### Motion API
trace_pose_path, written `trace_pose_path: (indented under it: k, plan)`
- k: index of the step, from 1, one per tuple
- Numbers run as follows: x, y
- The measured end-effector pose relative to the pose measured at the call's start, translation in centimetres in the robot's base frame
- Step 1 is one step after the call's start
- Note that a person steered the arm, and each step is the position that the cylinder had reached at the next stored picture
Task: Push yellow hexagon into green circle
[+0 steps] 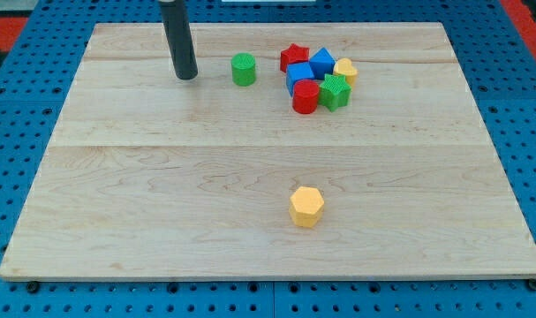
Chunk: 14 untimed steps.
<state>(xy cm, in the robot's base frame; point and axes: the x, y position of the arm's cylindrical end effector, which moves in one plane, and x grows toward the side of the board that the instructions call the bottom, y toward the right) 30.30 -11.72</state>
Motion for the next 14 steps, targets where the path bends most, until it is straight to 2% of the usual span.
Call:
trace_pose_path:
  k: [2,3,4,6,8,9,10,11,12,13,14]
  plan:
    - [-0.1,7.6]
    - [-0.1,9.6]
    - [1.1,7.4]
    - [6.3,7.1]
    - [12.8,13.3]
    - [16.1,18.5]
    - [21.4,21.9]
    - [25.5,20.7]
    - [25.7,15.0]
    - [22.4,10.4]
    - [16.9,10.0]
